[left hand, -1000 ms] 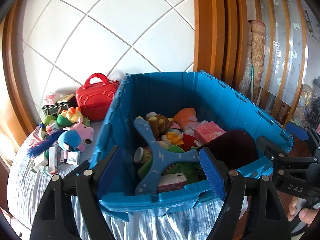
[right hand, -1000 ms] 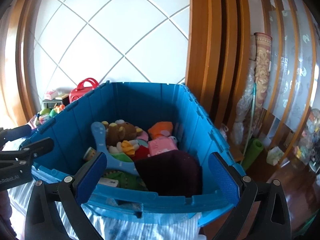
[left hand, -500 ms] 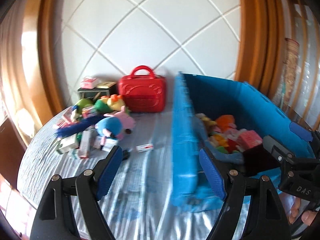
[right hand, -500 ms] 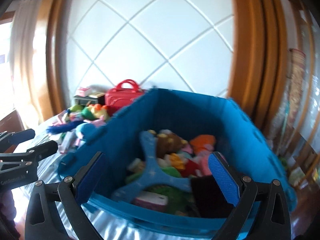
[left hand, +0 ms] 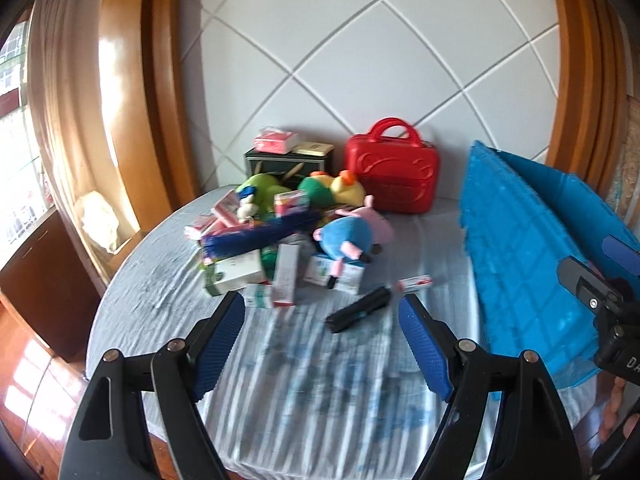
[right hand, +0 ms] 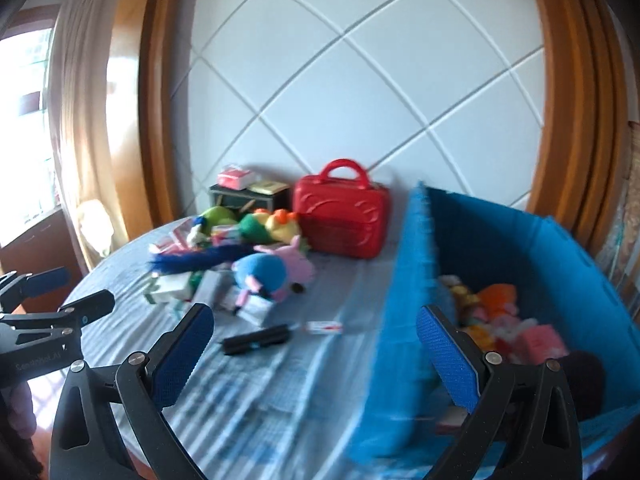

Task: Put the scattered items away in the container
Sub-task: 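Move both grippers over the pile toward the white medicine boxes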

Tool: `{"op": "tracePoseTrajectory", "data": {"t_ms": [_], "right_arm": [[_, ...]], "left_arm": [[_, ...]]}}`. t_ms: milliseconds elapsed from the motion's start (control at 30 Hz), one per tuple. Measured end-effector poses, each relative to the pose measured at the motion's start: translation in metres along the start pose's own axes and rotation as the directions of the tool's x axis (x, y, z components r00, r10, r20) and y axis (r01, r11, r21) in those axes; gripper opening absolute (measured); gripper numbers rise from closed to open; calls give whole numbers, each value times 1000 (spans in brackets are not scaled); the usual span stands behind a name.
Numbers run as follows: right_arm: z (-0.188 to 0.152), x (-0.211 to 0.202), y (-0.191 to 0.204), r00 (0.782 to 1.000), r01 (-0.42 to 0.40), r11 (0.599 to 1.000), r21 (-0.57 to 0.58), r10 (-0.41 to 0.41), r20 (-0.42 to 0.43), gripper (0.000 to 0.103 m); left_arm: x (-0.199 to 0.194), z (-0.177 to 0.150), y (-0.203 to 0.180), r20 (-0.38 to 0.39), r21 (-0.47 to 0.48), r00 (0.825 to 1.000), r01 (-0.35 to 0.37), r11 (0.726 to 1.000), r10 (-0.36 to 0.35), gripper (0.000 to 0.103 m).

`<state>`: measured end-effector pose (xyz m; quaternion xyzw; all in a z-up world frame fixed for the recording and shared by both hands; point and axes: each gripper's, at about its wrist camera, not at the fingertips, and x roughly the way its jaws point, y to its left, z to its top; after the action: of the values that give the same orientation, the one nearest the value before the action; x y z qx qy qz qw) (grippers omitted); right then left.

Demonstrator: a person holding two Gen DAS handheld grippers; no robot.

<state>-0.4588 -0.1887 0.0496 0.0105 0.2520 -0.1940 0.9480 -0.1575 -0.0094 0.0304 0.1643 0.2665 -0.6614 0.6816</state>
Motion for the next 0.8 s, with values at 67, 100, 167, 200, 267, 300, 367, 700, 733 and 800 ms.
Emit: {"op": "tracePoseTrajectory", "data": {"t_ms": [67,100,167,200,267,300,367,700,733,800], "right_arm": [[1,7,19,1000,-10,1000,-8,10,-13,103],[2,11,26,1000,-11,1000,-10,11,-19,103],[4,19,37,999,-17,1000,-6,17,-38,103],[4,22,41,999,-22,1000,-10,21,-47,103],[4,33,49,997,-25,999,-27,23,-68,103],[5,38,50,997,-30,999,-31,27,-75,103],[6,53,54,995,-42,999,-32,39,-89,103],[1,140,68,968,-177,982,-61,163,-188,103],[-1,151,71,964,-184,981,-56,169,-206,103],[-4,168,75,950,-215,976,-40,199,-240,103]], "left_arm": [[9,0,22,-20,-11,1000,-14,1000,14,79],[14,-1,31,-29,-17,999,-19,1000,18,79],[24,-2,45,-50,-36,998,-27,999,25,79],[29,-2,51,-60,-46,998,-32,998,29,79],[40,-4,62,-80,-62,996,-44,997,39,79],[45,-4,66,-87,-68,995,-50,996,44,79],[55,-5,74,-103,-83,993,-72,994,63,79],[126,-6,98,-210,-125,964,-189,974,160,79],[132,-7,100,-223,-126,961,-193,973,162,79],[146,-11,105,-248,-130,954,-206,970,170,79]]}}
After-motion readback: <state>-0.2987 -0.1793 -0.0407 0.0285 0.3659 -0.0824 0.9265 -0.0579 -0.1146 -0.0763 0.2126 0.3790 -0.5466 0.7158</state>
